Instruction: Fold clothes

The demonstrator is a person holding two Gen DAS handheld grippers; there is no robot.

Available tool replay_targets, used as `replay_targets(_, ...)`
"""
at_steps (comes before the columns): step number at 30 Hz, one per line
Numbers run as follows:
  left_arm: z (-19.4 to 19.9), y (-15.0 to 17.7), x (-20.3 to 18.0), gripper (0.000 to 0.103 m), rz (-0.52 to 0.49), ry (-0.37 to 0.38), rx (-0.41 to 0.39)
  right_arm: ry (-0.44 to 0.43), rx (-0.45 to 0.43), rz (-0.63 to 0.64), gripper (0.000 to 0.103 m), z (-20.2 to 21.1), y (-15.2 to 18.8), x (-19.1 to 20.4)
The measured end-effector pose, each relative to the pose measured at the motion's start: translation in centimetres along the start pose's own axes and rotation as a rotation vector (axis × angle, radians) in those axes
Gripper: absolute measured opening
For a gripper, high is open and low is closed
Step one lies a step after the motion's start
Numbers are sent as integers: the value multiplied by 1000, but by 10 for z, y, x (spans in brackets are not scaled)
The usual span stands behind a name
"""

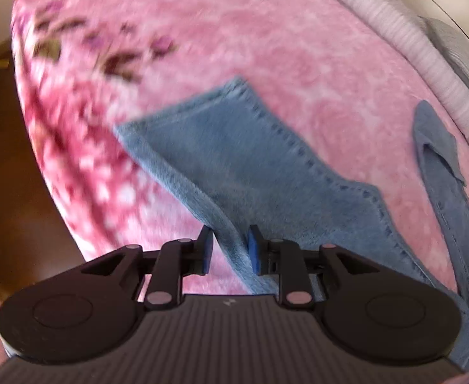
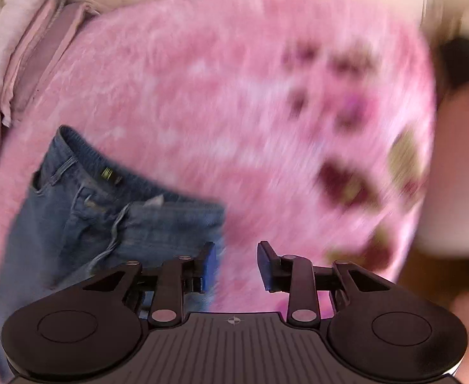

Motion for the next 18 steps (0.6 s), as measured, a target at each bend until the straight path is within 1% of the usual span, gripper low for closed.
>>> replay_targets(1,4,-5,-2,21,-18,-5,-17,28,-36,40,33,8,-4,0)
replay_targets(2,7,-7,-3,21,-37,-9,-21,33,-64,70,33,15,-6,3)
replay_targets(4,10,-7,-2,22,-83,-24,-10,-82,-31,92,33,19,2,20)
replay_targets(5,11,-5,-1,22,-111,-36,6,-145,20,101,33,19,12,32)
replay_targets(6,12,-6,2,21,-134,-62,5,-181,48,127,33,20,24,45)
replay_targets(7,15,-10,4,19,-149,-77,-27,-216,76,153,33,20,36,57)
replay_targets(8,18,-14,5,19,-163,-91,-64,-251,103,179,33,21,48,70)
replay_targets(9,20,-20,4,21,-172,-77,-108,-282,127,212,33,23,65,85)
replay_targets(10,13,-24,1,26,-189,-55,-110,-313,160,226,33,25,82,98)
replay_targets(11,4,-27,-2,29,-207,-32,-106,-346,197,230,33,26,99,110)
replay_targets(12,-6,-30,-5,31,-226,-10,-102,-359,231,238,33,25,117,120)
replay_targets(13,-22,-28,-6,31,-265,-18,-62,-371,265,246,33,25,134,130)
replay_targets(14,-40,-26,-6,31,-307,-30,-18,-348,293,267,33,23,151,137)
replay_targets(15,-57,-21,-1,30,-345,-67,49,-290,317,300,33,19,169,142)
replay_targets(17,-78,-21,6,29,-343,-99,149,-178,279,356,33,22,188,150)
replay_targets(18,-78,-28,4,23,-320,-82,149,-121,255,396,33,27,192,161)
Point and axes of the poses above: each gripper's, at about its wrist camera, not at the fingertips, and z roughly against the way its jaws point, x to its left, y to its underside, the point moved 7 cm from there along -z, roughly the way its jaws point, and after that the axes turned 13 degrees about -x, right-handed, at the moved point
